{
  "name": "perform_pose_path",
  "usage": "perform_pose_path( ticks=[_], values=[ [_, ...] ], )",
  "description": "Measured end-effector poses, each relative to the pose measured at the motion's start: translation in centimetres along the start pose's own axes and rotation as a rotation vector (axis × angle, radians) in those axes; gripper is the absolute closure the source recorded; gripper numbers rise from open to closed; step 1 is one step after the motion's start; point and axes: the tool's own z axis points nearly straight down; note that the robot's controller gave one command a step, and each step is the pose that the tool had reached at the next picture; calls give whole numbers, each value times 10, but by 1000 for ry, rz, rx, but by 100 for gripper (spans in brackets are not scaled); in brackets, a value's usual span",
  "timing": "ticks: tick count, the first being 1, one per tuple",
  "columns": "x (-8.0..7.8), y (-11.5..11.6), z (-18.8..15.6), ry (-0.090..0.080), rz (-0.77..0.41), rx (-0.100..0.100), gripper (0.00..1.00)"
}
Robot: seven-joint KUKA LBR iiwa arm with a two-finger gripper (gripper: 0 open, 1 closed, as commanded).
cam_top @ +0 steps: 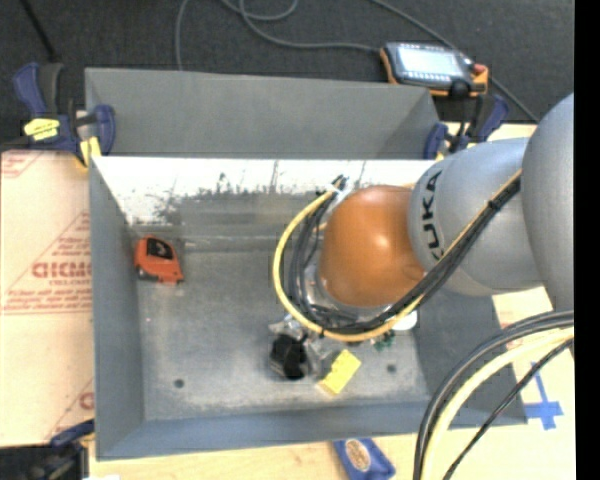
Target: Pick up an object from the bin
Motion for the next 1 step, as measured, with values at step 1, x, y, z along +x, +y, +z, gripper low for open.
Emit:
perform_pose_path(
  ticks=[1],
  values=[
    [1, 1, -17, 5, 1, -5, 100]
  ],
)
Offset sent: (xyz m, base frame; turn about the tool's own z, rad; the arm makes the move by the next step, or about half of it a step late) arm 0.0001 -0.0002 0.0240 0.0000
